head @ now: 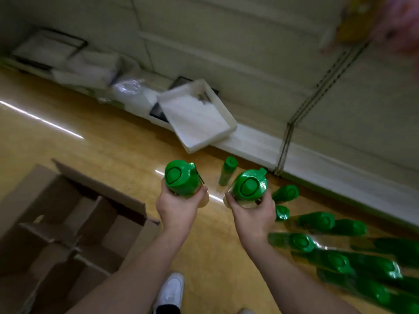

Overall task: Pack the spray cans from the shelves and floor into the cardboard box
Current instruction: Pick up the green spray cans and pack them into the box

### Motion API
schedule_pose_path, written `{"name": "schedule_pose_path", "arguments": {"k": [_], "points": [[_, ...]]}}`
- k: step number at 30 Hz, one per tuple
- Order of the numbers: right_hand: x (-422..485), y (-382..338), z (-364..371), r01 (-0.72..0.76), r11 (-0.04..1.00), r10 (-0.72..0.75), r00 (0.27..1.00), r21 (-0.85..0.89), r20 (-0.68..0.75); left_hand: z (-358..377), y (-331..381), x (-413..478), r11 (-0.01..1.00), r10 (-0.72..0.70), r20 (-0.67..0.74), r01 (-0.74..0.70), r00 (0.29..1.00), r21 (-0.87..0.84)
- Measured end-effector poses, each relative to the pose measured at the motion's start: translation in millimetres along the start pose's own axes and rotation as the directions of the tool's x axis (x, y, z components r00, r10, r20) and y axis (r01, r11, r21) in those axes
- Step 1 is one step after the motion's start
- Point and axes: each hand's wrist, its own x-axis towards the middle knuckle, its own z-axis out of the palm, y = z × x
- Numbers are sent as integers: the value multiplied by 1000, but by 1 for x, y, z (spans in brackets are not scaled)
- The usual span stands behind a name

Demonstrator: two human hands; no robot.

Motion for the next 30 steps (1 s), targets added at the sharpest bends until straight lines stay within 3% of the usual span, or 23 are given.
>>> {"name": "schedule_pose_path", "arguments": {"k": [7, 15, 18, 22, 25, 30], "points": [[-80, -122, 12, 227, 974, -221, 929, 12, 297, -152, 47, -18, 994, -64, -308, 34, 949, -102], [-189, -143, 95, 433, 902, -353, 750, -12, 559, -278, -44, -16, 947, -314, -488, 230, 815, -224], [-222, -133, 130, 514, 858, -397, 647, 12, 651, -309, -83, -11, 925, -380, -545, 295, 747, -241], [-257, -121, 169, 705, 709, -440, 416, 24, 796, -338, -128, -6, 887, -461, -586, 354, 667, -295], [-277, -112, 194, 773, 633, -415, 292, 43, 862, -355, -160, -4, 862, -507, -589, 386, 629, -329], [-298, -93, 223, 780, 625, -367, 251, 38, 896, -367, -204, -7, 809, -585, -583, 455, 563, -373]]}}
